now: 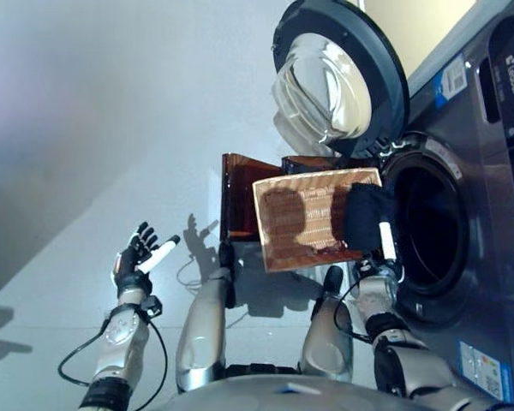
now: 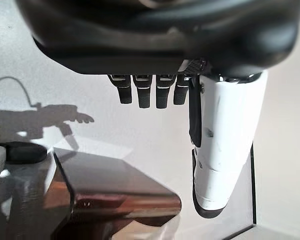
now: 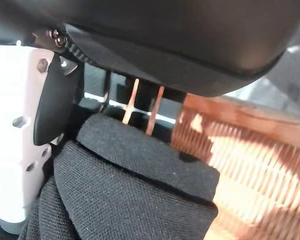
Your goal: Pick up the clothes and place them into the washing machine
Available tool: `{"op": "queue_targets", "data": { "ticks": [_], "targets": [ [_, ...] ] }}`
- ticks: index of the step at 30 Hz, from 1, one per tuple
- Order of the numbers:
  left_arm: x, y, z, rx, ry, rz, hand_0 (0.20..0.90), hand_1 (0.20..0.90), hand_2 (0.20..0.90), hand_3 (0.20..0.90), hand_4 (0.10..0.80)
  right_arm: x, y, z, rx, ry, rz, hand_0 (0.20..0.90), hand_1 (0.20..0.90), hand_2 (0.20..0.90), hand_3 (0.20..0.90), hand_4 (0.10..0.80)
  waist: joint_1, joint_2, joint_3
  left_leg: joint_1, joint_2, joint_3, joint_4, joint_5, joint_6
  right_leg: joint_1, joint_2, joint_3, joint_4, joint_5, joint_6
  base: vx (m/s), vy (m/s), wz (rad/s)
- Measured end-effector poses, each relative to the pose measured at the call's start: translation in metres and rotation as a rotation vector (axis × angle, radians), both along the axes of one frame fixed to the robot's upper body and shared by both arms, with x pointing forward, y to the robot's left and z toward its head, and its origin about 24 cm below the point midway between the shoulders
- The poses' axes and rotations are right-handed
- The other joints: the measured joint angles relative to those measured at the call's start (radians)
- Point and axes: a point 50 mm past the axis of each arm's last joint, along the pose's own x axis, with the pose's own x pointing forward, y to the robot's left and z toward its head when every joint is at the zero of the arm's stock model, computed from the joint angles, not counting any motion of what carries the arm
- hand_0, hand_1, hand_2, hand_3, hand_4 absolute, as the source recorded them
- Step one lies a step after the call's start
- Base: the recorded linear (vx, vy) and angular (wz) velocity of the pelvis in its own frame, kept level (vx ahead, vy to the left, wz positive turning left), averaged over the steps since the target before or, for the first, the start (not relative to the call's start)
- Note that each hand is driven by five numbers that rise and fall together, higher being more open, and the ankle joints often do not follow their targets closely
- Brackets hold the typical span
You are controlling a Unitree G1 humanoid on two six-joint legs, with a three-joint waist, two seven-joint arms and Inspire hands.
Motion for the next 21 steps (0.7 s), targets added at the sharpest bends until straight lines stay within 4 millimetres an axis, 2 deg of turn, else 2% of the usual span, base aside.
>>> {"op": "queue_targets", "data": {
  "ticks": [6, 11, 14, 21],
  "targets": [
    [0.0, -0.005, -0.002, -0.018, 0.004, -0.014, 0.9, 0.9, 0.9, 0.9, 0.8, 0.003, -0.002, 0.004, 0.072, -0.055, -0.111, 0.2, 0.2, 0.2, 0.2, 0.3, -0.004, 0.008, 0.004, -0.008, -0.002, 0.005, 0.015, -0.001, 0.007, -0.022, -0.004, 0.013, 0.033, -0.013, -0.002, -0.021, 0.002, -0.01],
    [0.0, -0.005, -0.002, -0.019, 0.008, -0.01, 0.9, 0.9, 0.9, 0.9, 0.8, 0.014, -0.002, 0.013, 0.083, -0.096, -0.133, 0.2, 0.2, 0.2, 0.2, 0.3, -0.018, 0.016, 0.011, -0.054, 0.002, 0.003, 0.136, -0.053, 0.01, -0.084, -0.017, 0.048, 0.176, -0.079, -0.004, -0.005, 0.001, -0.01],
    [-0.001, -0.004, -0.002, -0.017, 0.007, -0.006, 0.9, 0.9, 0.9, 0.9, 0.8, 0.017, -0.002, 0.016, 0.083, -0.106, -0.132, 0.2, 0.2, 0.2, 0.2, 0.3, -0.022, 0.02, 0.022, -0.075, 0.008, -0.001, 0.221, -0.105, 0.004, -0.115, -0.022, 0.075, 0.271, -0.131, -0.011, 0.0, 0.0, 0.0],
    [-0.004, -0.004, -0.004, -0.019, 0.022, -0.002, 0.9, 0.9, 0.9, 0.9, 0.8, 0.02, -0.005, 0.021, 0.093, -0.116, -0.178, 0.2, 0.2, 0.2, 0.2, 0.3, -0.02, 0.024, 0.041, -0.144, 0.025, -0.011, 0.303, -0.123, 0.001, -0.202, -0.011, 0.106, 0.381, -0.164, -0.022, -0.004, -0.001, -0.01]
  ]
}}
